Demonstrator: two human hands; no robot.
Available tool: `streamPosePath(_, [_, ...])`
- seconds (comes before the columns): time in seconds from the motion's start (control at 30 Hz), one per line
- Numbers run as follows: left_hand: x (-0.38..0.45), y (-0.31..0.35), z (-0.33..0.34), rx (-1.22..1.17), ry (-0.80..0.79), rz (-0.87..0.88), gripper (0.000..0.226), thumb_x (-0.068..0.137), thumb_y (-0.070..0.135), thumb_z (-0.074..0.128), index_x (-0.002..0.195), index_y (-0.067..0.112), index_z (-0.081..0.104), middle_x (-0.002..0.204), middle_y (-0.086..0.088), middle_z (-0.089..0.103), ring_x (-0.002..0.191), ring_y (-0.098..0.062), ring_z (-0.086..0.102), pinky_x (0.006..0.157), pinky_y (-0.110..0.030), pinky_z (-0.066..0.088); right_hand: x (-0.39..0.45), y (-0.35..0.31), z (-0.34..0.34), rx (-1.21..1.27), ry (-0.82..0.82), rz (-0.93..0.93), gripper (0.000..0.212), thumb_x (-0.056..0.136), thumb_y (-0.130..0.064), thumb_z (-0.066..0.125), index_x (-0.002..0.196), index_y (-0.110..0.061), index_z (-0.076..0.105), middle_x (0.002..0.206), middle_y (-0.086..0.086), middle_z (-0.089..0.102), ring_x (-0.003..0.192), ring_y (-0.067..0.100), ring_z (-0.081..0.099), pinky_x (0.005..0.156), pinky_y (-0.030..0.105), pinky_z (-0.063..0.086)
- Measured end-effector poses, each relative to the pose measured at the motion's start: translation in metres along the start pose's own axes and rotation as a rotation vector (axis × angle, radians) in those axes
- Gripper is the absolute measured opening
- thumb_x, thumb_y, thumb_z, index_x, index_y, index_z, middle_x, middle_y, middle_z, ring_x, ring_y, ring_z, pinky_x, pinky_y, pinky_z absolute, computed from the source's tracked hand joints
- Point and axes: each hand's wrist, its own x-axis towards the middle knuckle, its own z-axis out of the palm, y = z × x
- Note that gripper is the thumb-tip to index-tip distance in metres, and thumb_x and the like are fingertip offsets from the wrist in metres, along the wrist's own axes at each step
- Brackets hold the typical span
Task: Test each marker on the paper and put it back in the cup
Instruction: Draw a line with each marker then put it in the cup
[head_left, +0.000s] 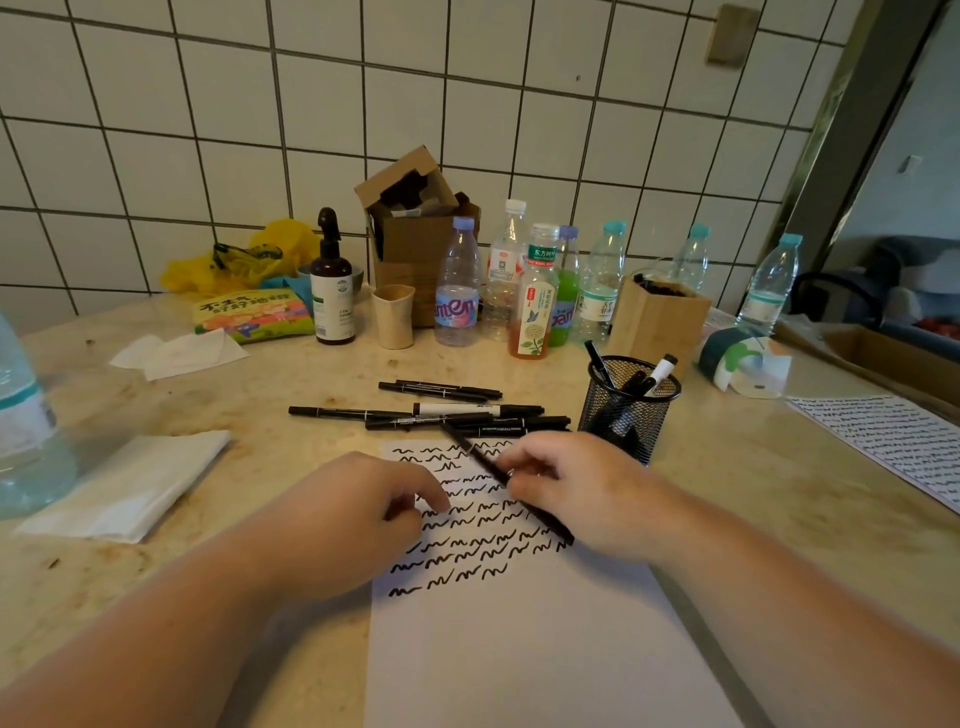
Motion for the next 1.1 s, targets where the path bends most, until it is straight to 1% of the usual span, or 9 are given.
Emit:
streamPosePath(0.17, [-0.002, 0.001, 0.002, -0.035, 0.016, 0.037, 0.027, 0.094, 0.026, 0.053, 0.106, 0.045, 0.068, 0.084, 0.016, 0.066, 0.065, 0.002, 0.056, 0.056, -0.01, 0.043, -0.019, 0.002, 0.002, 0.813, 0.068, 0.047, 0.01, 0.094, -0.005, 0.063, 0.098, -0.01, 0.071, 0.072, 0.003, 0.065, 0.063, 0.014, 0.062, 0.059, 0.026, 0.053])
streamPosePath(0.27, [-0.002, 0.007, 0.003, -0.026, 0.03, 0.097, 0.016, 0.095, 0.043, 0.056, 0.104, 0.043, 0.068, 0.091, 0.023, 0.063, 0.084, 0.01, 0.055, 0.063, -0.01, 0.041, -0.022, 0.006, 0.01, 1.053, 0.078, 0.053, 0.013, 0.092, 0.004, 0.059, 0.092, -0.007, 0.066, 0.068, 0.009, 0.062, 0.064, 0.022, 0.064, 0.056, 0.029, 0.053])
streamPosePath(0.43, [0.001, 0.014, 0.006, -0.028, 0.079, 0.138, 0.027, 0.088, 0.058, 0.055, 0.107, 0.043, 0.065, 0.087, 0.018, 0.063, 0.083, 0.003, 0.055, 0.064, -0.017, 0.044, -0.026, 0.004, 0.011, 1.055, 0.021, 0.005, 0.025, 0.093, 0.002, 0.057, 0.084, -0.015, 0.073, 0.072, 0.016, 0.068, 0.071, 0.029, 0.07, 0.062, 0.034, 0.055])
streamPosePath(0.6, [0.001, 0.015, 0.008, -0.047, 0.135, 0.15, 0.019, 0.091, 0.05, 0.058, 0.108, 0.044, 0.065, 0.084, 0.019, 0.063, 0.08, 0.009, 0.053, 0.059, -0.016, 0.041, -0.028, 0.001, 0.012, 1.041, -0.001, -0.032, 0.013, 0.091, -0.018, 0.063, 0.086, -0.015, 0.075, 0.079, 0.017, 0.071, 0.075, 0.029, 0.07, 0.064, 0.034, 0.053])
streamPosePath(0.7, [0.0, 0.016, 0.009, -0.05, 0.13, 0.183, 0.019, 0.091, 0.049, 0.058, 0.108, 0.043, 0.065, 0.086, 0.021, 0.065, 0.082, 0.012, 0.054, 0.066, -0.009, 0.044, -0.028, 0.001, 0.013, 1.011, -0.007, -0.032, 0.018, 0.085, -0.029, 0.067, 0.088, -0.014, 0.076, 0.083, 0.019, 0.073, 0.074, 0.029, 0.07, 0.066, 0.035, 0.054])
streamPosePath(0.77, [0.001, 0.016, 0.01, -0.036, 0.131, 0.215, 0.023, 0.091, 0.05, 0.057, 0.109, 0.041, 0.066, 0.086, 0.021, 0.066, 0.084, 0.009, 0.056, 0.07, -0.008, 0.043, -0.027, 0.001, 0.015, 0.981, -0.007, -0.033, 0.022, 0.081, -0.031, 0.065, 0.089, -0.014, 0.076, 0.084, 0.02, 0.075, 0.074, 0.029, 0.071, 0.065, 0.034, 0.054])
streamPosePath(0.87, [0.002, 0.016, 0.011, -0.007, 0.118, 0.212, 0.024, 0.093, 0.05, 0.05, 0.108, 0.04, 0.066, 0.084, 0.021, 0.065, 0.086, 0.002, 0.057, 0.067, -0.015, 0.046, -0.027, 0.002, 0.016, 0.971, 0.008, -0.024, 0.029, 0.08, -0.034, 0.066, 0.093, -0.009, 0.075, 0.083, 0.021, 0.076, 0.071, 0.027, 0.072, 0.062, 0.03, 0.055])
streamPosePath(1.0, [0.003, 0.019, 0.011, 0.035, 0.082, 0.183, 0.024, 0.098, 0.048, 0.04, 0.088, 0.04, 0.06, 0.076, 0.022, 0.062, 0.08, 0.005, 0.055, 0.062, -0.014, 0.042, -0.026, 0.002, 0.017, 0.972, 0.042, -0.01, 0.036, 0.08, -0.035, 0.065, 0.095, -0.003, 0.071, 0.081, 0.02, 0.076, 0.067, 0.026, 0.072, 0.057, 0.027, 0.054])
streamPosePath(1.1, [0.002, 0.018, 0.011, 0.016, 0.071, 0.17, 0.02, 0.096, 0.051, 0.045, 0.097, 0.041, 0.062, 0.079, 0.02, 0.064, 0.076, 0.004, 0.057, 0.062, -0.015, 0.045, -0.026, 0.0, 0.019, 0.963, 0.068, -0.014, 0.036, 0.079, -0.034, 0.066, 0.093, -0.002, 0.07, 0.078, 0.019, 0.075, 0.065, 0.026, 0.071, 0.057, 0.028, 0.054])
